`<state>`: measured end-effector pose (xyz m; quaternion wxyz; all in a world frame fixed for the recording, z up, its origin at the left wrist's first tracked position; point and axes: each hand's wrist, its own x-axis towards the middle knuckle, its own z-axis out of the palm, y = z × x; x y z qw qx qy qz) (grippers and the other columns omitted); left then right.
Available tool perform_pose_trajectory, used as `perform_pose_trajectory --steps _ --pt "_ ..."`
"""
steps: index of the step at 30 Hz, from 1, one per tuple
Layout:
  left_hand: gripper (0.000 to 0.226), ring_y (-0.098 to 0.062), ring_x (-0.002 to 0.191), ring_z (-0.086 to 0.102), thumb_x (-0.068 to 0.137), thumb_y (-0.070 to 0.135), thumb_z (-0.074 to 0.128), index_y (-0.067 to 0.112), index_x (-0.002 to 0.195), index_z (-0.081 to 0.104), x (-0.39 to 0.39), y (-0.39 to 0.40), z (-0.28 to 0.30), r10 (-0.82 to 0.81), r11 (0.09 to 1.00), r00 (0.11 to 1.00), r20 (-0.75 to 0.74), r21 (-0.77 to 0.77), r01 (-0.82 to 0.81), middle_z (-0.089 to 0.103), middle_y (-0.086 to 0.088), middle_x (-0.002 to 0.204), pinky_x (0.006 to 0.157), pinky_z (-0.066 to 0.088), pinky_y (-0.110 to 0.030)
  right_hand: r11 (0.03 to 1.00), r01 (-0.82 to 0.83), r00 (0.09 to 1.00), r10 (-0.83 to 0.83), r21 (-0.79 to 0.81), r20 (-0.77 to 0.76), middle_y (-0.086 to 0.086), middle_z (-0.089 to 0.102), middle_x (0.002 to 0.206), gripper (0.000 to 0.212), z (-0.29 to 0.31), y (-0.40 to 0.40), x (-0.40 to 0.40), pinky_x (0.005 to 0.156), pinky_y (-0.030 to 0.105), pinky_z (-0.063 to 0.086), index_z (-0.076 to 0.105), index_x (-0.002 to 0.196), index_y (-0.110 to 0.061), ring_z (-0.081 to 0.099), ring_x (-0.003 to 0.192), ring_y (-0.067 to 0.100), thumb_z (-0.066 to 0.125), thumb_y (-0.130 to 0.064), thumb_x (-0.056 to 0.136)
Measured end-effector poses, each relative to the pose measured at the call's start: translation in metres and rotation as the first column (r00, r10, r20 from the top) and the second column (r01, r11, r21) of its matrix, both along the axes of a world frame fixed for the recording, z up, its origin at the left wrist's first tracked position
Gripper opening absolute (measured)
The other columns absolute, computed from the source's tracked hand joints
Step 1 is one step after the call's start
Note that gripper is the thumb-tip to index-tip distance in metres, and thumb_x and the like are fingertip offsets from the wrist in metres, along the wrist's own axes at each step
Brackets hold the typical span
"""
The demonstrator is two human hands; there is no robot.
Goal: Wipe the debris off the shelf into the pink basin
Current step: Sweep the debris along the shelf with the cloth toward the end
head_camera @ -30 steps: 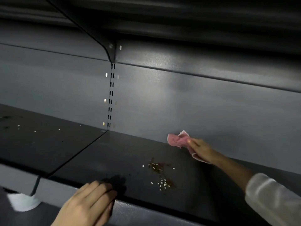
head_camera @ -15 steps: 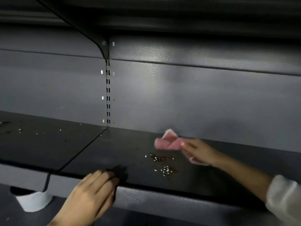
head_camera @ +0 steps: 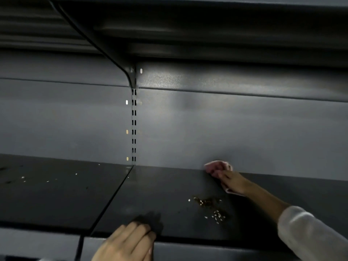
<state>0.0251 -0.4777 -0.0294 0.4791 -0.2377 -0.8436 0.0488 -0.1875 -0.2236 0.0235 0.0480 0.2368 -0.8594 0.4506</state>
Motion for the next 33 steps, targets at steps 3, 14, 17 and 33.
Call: perform_pose_trajectory --steps 3,14,17,33 --pt "0.052 -0.014 0.066 0.060 0.092 0.022 0.030 0.018 0.065 0.074 -0.002 -0.001 -0.004 -0.008 1.000 1.000 -0.017 0.009 0.009 0.070 0.001 0.071 0.065 0.040 -0.023 0.986 -0.078 0.997 0.074 0.149 0.032 -0.016 0.061 0.092 0.026 0.000 -0.026 0.023 0.081 0.042 0.049 0.058 0.109 -0.009 0.058 0.090 0.034 0.037 -0.005 0.095" --pt "0.027 -0.018 0.073 0.043 0.094 0.022 0.029 0.013 0.090 0.055 0.002 -0.022 0.004 -0.060 0.998 0.997 -0.041 -0.020 0.059 0.067 -0.008 0.072 0.064 0.034 -0.027 0.992 0.089 0.996 -0.088 0.086 -0.023 0.003 0.061 0.081 0.029 0.021 0.051 0.081 0.057 -0.002 0.037 0.064 0.099 0.004 0.053 0.068 -0.001 0.037 -0.005 0.095" --pt "0.037 -0.017 0.070 0.041 0.095 0.024 0.026 0.011 0.082 0.059 0.001 -0.030 0.007 -0.042 0.998 0.998 -0.042 0.054 0.044 0.064 -0.007 0.068 0.060 0.033 -0.028 0.908 0.076 0.989 -0.120 0.412 0.081 0.019 0.056 0.125 0.037 0.013 0.090 0.098 0.092 0.014 0.040 0.048 0.127 0.002 0.057 0.103 0.018 0.029 -0.012 0.098" --pt "0.049 -0.022 0.056 0.053 0.093 0.020 0.029 0.006 0.062 0.066 0.010 -0.045 -0.001 -0.065 0.996 0.998 -0.024 0.052 0.066 0.060 -0.006 0.062 0.057 0.033 -0.030 0.964 0.102 0.994 -0.107 0.244 0.008 0.013 0.065 0.088 0.033 0.003 -0.085 0.133 0.047 0.003 0.035 0.053 0.114 -0.005 0.058 0.065 0.012 0.030 -0.023 0.098"
